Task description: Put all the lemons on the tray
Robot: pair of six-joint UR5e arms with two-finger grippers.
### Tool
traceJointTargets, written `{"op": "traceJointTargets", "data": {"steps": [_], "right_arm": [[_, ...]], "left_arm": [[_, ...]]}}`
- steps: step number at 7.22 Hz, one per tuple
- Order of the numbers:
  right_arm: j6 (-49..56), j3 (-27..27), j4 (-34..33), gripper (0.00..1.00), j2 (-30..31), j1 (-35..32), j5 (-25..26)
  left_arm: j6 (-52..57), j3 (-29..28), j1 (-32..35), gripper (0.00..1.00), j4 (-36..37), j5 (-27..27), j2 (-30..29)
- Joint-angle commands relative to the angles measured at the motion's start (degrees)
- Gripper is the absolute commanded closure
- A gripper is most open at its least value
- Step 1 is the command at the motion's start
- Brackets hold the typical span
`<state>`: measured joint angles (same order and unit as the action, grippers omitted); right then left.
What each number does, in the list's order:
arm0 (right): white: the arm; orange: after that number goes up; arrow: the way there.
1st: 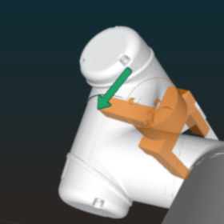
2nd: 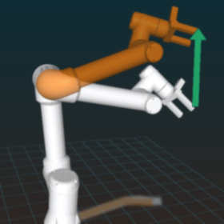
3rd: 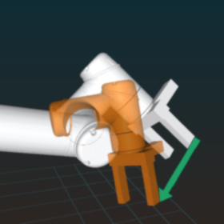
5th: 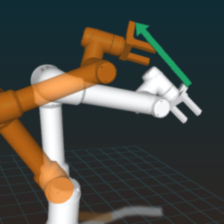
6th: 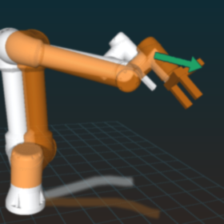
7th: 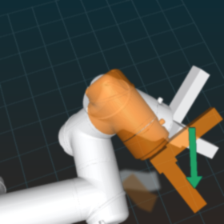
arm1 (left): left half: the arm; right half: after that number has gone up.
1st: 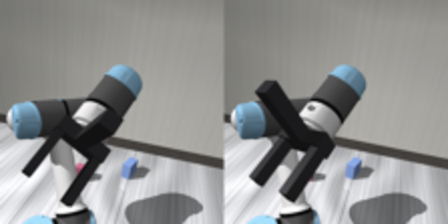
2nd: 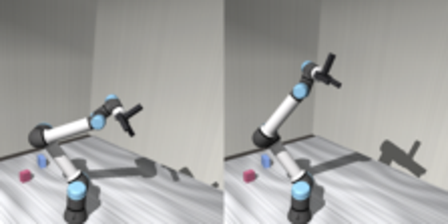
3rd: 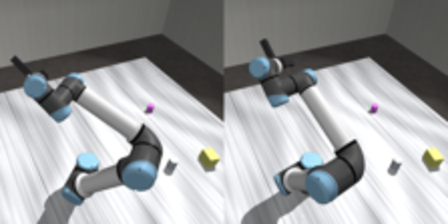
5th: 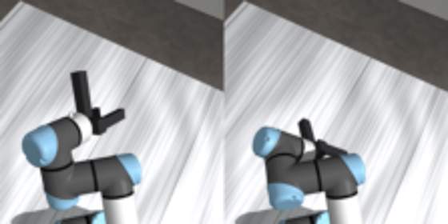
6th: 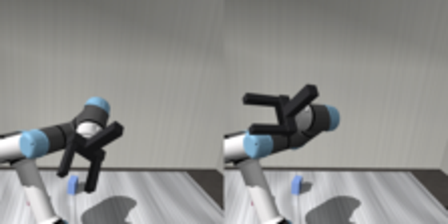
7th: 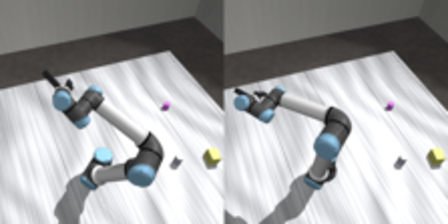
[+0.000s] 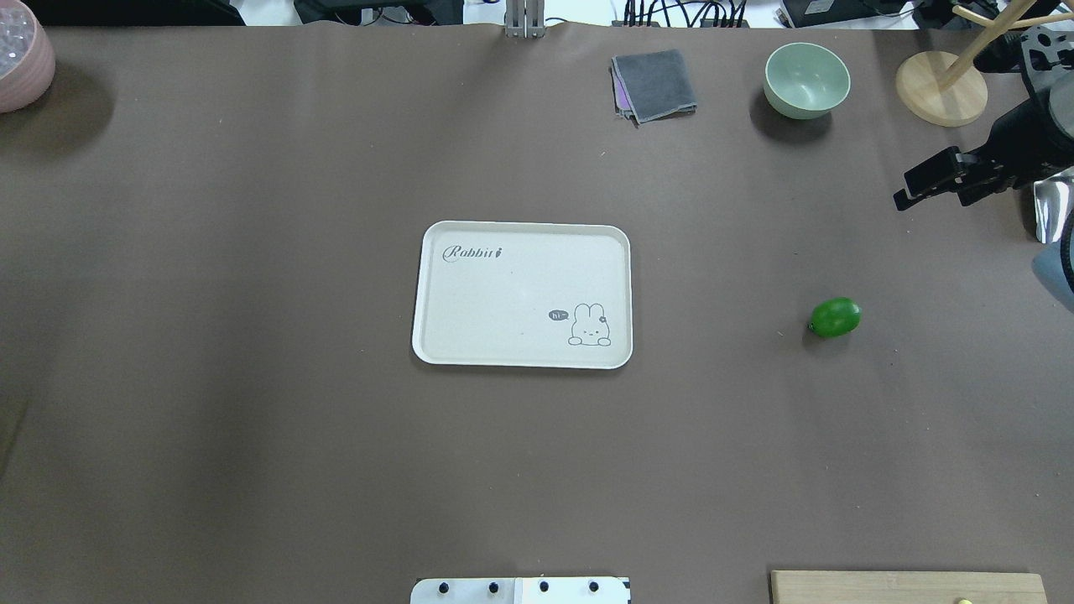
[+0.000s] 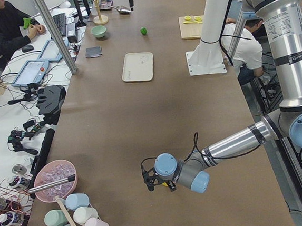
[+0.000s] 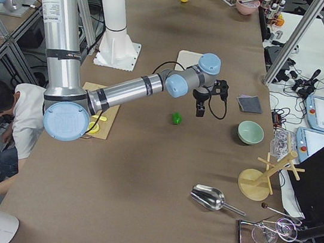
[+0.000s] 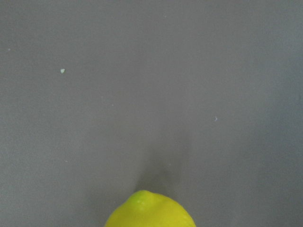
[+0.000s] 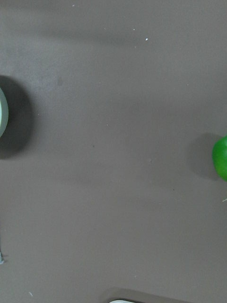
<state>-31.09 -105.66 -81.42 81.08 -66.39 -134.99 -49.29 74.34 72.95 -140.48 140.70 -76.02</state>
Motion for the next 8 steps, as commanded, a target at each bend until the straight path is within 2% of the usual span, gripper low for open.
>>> {"op": "traceJointTargets", "data": {"steps": [1, 2, 3, 4, 6, 8], "right_arm": [[-0.9, -0.1, -0.1, 0.0, -0.2, 0.0, -0.3], [-1.7, -0.2, 0.0, 0.0, -0.2, 0.0, -0.3], [-1.8, -0.2, -0.2, 0.0, -1.2, 0.0, -0.5], [-2.0, 0.1, -0.3, 0.0, -1.7, 0.2, -0.4], [-2.2, 0.1, -0.3, 0.0, -2.6, 0.8, -0.3], [-5.5, 0.7, -0.1, 0.0, -4.3, 3.3, 0.7]], "left_arm": [[0.2, -0.5, -0.2, 1.0, 0.0, 0.0, 0.0], [0.1, -0.2, -0.2, 1.0, 0.0, 0.1, 0.1], [-0.1, 1.0, -0.2, 1.0, 1.0, 4.6, -0.3], [-0.5, 3.0, 0.5, 1.0, 2.6, 11.7, -1.3], [-8.2, 8.5, 1.1, 1.0, 5.7, 12.6, -4.6], [-12.2, 8.7, 1.3, 1.0, 5.7, 12.6, -9.6]]}}
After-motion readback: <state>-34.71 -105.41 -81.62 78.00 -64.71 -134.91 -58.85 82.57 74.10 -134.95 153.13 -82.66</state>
